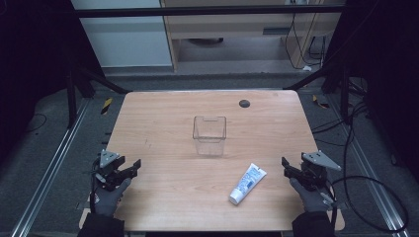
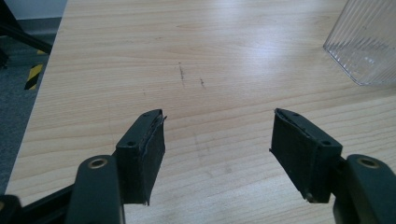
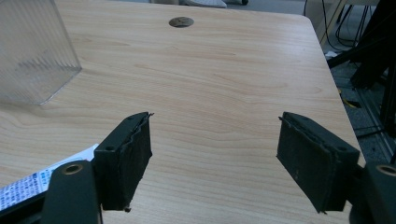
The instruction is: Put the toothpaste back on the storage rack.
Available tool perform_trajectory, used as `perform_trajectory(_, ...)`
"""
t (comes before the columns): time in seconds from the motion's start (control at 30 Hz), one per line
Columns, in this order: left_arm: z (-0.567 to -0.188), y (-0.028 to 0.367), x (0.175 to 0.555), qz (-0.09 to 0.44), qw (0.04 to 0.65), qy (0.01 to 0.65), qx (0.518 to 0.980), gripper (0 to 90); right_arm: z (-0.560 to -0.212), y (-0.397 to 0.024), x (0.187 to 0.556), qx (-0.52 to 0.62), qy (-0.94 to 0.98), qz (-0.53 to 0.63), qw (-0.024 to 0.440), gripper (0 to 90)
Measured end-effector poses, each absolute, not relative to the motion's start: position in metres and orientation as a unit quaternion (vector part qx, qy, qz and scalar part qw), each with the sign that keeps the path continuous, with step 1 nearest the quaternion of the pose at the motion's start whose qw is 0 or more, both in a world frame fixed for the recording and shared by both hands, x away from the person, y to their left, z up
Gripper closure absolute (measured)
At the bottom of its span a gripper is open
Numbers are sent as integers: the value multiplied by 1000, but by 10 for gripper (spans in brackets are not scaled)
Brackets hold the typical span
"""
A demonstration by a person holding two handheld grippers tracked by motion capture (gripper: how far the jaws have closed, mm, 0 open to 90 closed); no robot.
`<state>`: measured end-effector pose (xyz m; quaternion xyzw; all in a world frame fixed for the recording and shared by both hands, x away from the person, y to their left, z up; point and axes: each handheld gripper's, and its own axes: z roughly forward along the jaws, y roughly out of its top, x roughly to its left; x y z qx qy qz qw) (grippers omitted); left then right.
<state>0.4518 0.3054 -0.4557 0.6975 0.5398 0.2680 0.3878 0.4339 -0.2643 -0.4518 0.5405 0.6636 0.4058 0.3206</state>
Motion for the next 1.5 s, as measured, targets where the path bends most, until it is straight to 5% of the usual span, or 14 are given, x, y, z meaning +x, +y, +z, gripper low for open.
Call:
perform_trajectory(0.7,-460,301,452,260,377,535,710,344,-432,-217,417,472,719,436,265,779)
perform_trajectory(1.07,-460,299,453,260,375,531,714,343,-430,-192,418,443,744,447,224,894)
perform_trajectory(1.5,-460,298,453,260,372,529,717,339,-439,-154,423,407,785,434,174,900)
